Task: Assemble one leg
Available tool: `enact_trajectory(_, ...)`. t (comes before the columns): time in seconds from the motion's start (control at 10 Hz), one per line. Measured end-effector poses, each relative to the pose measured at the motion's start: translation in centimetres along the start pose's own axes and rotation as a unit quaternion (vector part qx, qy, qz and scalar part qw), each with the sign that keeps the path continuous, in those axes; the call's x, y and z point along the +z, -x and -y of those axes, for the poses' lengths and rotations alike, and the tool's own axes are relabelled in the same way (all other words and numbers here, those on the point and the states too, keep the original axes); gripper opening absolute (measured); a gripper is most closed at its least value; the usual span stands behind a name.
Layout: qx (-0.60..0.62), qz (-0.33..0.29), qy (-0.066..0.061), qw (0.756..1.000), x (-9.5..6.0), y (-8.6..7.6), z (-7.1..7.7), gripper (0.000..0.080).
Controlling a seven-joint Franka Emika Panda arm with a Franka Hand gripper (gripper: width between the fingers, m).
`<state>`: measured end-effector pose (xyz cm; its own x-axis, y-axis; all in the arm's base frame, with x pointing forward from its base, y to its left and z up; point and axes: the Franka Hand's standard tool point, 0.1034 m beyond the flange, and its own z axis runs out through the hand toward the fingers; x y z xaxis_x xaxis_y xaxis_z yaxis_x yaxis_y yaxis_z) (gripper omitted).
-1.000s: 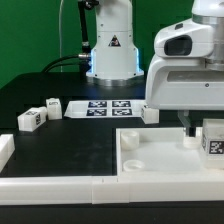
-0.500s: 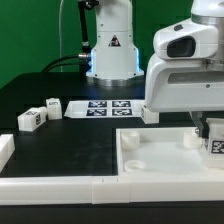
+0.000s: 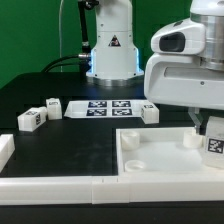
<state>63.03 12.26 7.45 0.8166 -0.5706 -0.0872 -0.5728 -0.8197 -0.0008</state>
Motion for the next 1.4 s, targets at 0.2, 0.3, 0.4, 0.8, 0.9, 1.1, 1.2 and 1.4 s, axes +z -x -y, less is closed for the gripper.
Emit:
enact_trajectory(0.2, 0.125, -0.002, 0.003, 0.992, 0.08, 0.13, 0.13, 0.0291)
enact_trajectory(0.3, 0.173, -0.004, 0.004, 0.985, 0.11, 0.09, 0.17, 0.0291)
enact_trajectory(0.4, 0.212, -0.004, 0.002, 0.977, 0.19, 0.08, 0.19, 0.0291)
enact_trajectory(0.8, 0.386, -0.011, 0.000, 0.922, 0.16, -0.02, 0.28, 0.0291)
enact_trajectory(0.9, 0.376, -0.011, 0.001, 0.926, 0.17, -0.02, 0.26, 0.0293)
enact_trajectory(1.1, 0.361, -0.011, 0.001, 0.933, 0.19, 0.01, 0.29, 0.0461)
enact_trajectory(1.2, 0.353, -0.011, 0.001, 0.936, 0.19, 0.01, 0.29, 0.0604)
enact_trajectory(1.4, 0.179, -0.005, 0.010, 0.984, -0.14, -0.24, -0.03, 0.0635)
